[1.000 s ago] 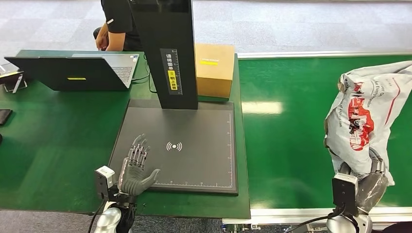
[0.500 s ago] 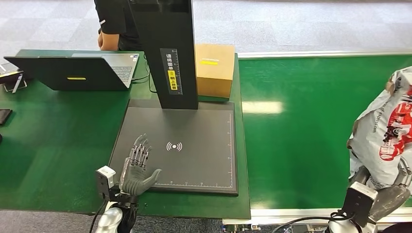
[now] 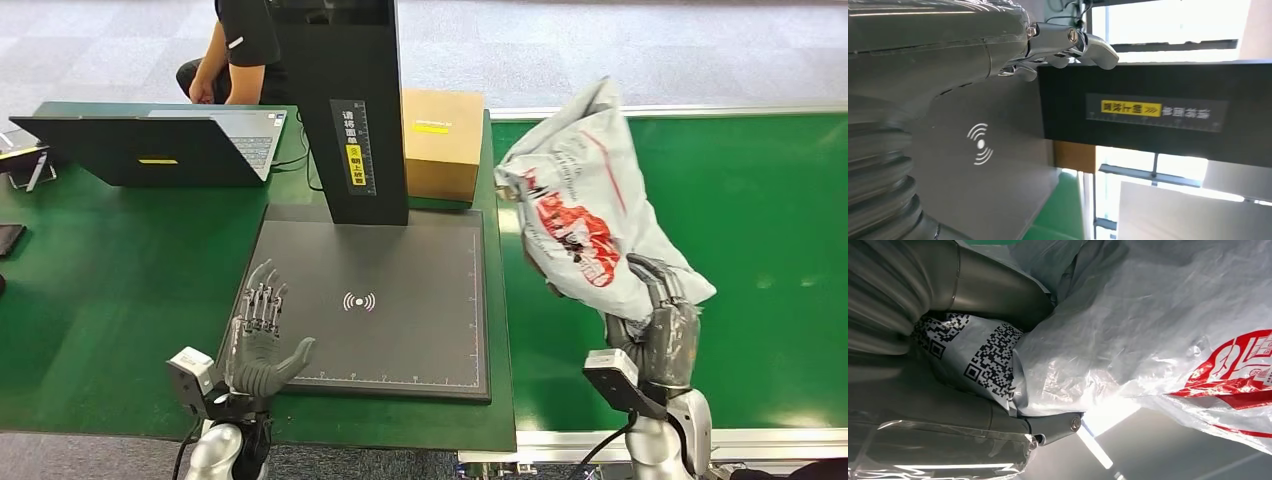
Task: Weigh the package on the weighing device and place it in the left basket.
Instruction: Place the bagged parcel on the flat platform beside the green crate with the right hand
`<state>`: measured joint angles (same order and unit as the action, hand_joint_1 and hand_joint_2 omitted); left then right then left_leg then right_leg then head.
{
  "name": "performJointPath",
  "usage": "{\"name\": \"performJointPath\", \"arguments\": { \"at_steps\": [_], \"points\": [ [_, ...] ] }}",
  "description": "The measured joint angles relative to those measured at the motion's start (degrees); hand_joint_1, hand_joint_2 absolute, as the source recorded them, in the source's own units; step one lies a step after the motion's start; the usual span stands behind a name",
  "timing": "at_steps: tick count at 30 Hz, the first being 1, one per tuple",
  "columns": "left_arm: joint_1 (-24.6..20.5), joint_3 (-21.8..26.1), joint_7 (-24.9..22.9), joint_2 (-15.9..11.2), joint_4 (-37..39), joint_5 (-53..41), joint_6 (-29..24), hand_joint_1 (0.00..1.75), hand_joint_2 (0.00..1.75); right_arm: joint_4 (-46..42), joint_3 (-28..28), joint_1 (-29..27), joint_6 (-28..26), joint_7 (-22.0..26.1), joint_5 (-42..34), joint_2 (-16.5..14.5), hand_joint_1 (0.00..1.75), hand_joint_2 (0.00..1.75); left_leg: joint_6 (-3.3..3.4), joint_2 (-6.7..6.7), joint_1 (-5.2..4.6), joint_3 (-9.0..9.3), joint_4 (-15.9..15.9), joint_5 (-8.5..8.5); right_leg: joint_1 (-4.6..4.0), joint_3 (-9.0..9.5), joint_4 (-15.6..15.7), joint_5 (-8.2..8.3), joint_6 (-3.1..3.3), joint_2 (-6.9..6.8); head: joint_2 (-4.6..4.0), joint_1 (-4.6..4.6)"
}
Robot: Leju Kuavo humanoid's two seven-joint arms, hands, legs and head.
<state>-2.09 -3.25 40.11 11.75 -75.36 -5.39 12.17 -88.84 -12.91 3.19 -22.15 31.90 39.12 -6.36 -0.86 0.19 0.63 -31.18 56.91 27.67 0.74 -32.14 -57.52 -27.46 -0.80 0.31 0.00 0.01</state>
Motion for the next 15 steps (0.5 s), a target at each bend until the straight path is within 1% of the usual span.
{"name": "performJointPath", "arguments": {
  "at_steps": [3, 7, 10, 15],
  "points": [
    [0.17, 0.15, 0.02, -0.03, -1.63, 0.26, -0.04, 0.00, 1.75, 1.47, 2.65, 1.69, 3.76, -1.59, 2.91, 1.91, 1.75, 1.75, 0.00, 0.00, 0.00, -0.01, 0.00, 0.00, 0.01, 0.00, 0.00, 0.00, 0.00, -0.01, 0.00, -0.01],
    [0.55, 0.17, 0.02, -0.22, -3.85, 0.28, -0.39, 0.00, 1.75, 3.63, 5.47, 3.90, 9.14, -5.52, 9.24, 4.95, 1.75, 1.75, 0.00, -0.01, -0.01, -0.01, 0.01, 0.00, 0.01, -0.01, 0.01, 0.00, 0.00, -0.01, 0.00, -0.01],
    [0.93, 0.18, 0.02, -0.44, -4.89, 0.45, -0.52, 0.00, 1.75, 5.53, 6.84, 5.61, 11.86, -7.83, 13.34, 7.37, 1.75, 1.75, 0.00, -0.03, -0.01, -0.02, 0.01, 0.00, 0.01, -0.01, 0.01, 0.00, 0.00, -0.01, 0.00, -0.01],
    [1.45, 0.09, 0.02, -0.71, -5.98, 0.80, -0.34, 0.00, 1.75, 9.11, 9.32, 8.33, 15.11, -8.09, 16.36, 10.57, 1.75, 1.75, 0.00, -0.04, 0.00, -0.02, 0.01, 0.00, 0.00, -0.02, 0.01, 0.00, 0.00, -0.01, 0.00, -0.01]
  ]
}}
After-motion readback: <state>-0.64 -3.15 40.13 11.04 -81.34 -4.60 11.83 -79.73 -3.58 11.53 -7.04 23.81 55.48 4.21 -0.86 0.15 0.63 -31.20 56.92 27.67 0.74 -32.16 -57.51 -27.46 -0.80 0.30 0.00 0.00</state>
